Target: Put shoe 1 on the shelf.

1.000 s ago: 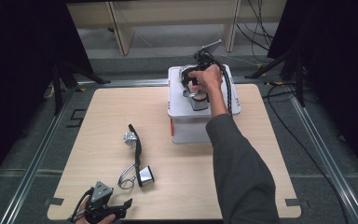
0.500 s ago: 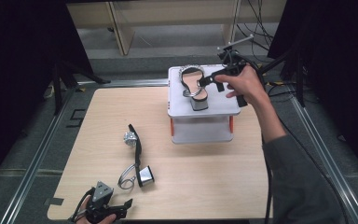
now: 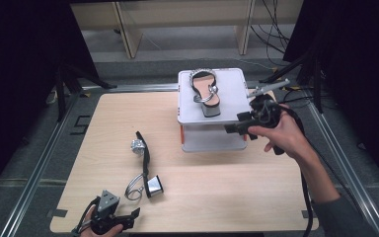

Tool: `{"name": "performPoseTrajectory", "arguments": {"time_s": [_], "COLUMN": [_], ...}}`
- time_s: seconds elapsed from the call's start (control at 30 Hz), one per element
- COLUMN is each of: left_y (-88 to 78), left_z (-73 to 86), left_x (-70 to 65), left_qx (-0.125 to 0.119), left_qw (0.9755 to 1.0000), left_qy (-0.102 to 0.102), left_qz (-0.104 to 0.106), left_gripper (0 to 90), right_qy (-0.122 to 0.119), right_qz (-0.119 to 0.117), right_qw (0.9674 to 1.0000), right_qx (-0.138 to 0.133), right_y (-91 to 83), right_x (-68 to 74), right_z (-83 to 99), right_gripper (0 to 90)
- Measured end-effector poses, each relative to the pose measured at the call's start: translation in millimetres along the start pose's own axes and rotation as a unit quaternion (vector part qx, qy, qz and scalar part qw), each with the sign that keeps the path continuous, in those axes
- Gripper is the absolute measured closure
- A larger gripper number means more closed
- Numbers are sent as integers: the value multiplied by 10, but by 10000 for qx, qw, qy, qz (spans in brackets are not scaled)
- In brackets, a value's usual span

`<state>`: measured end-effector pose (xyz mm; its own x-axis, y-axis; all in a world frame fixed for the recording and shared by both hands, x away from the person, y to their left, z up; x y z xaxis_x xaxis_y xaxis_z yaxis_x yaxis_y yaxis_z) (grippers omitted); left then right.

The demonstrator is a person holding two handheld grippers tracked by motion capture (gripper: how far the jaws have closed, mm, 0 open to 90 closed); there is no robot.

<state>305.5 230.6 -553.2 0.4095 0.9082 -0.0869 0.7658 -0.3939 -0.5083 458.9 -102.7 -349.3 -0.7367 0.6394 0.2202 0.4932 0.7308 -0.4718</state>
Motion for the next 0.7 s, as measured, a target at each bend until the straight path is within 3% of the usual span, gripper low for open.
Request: {"name": "performPoseTrajectory", "arguments": {"time_s": [0.1, 0.17, 0.2, 0.23, 0.27, 0.37, 0.43, 0.5, 0.53, 0.57, 0.6, 0.7], "left_y": [1, 14, 10, 9, 27, 38, 56, 55, 60, 65, 58, 85], "left_z": [10, -20, -21, -16, -16, -35, -45, -66, -68, -56, -63, -85], "left_x": [34, 0, 5, 19, 39, 17, 33, -5, -6, 36, 20, 12], "left_qx": [83, -29, 26, 54, 54, 49, 24, -34, -46, 19, 33, -46], "left_qw": [9999, 10000, 10000, 9999, 9998, 10000, 9998, 10000, 10000, 9997, 9998, 9999], "left_qy": [124, 21, 48, 124, 128, 79, 175, 67, 60, 204, 180, 111], "left_qz": [-85, 3, -4, 14, -104, -27, -83, -29, -34, -116, -36, -72], "left_gripper": [162, 163, 165, 167, 168, 168, 169, 170, 170, 170, 170, 171], "right_qy": [-75, -225, -120, -163, -187, -138, -186, -191, -132, -149, -64, 21], "right_qz": [-175, -248, -276, -319, -354, -496, -592, -593, -613, -591, -577, -562], "right_qw": [9998, 9994, 9995, 9994, 9992, 9986, 9980, 9980, 9980, 9980, 9981, 9979], "right_qx": [54, 9, 43, 2, -40, -146, 67, 69, 116, 150, 221, 317], "right_y": [-1, 22, 28, 53, 71, 162, 243, 281, 304, 326, 350, 418], "right_x": [96, 133, 177, 196, 210, 294, 325, 318, 320, 302, 290, 256], "right_z": [185, 297, 361, 425, 461, 649, 827, 904, 960, 1013, 1081, 1230], "right_gripper": [292, 292, 292, 292, 293, 304, 296, 303, 303, 303, 303, 305]}}
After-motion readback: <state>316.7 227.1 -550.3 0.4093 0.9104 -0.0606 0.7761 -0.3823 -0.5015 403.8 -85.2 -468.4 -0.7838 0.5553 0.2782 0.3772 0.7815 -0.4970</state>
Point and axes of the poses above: each handheld gripper's, and its own axes: y roughly forward along the jaws, z roughly out of its underside, x roughly to its left, the point moved 10 cm from there along y, roughly forward along the jaws, and after that the axes turned 14 degrees about -x, right-handed, at the moved point
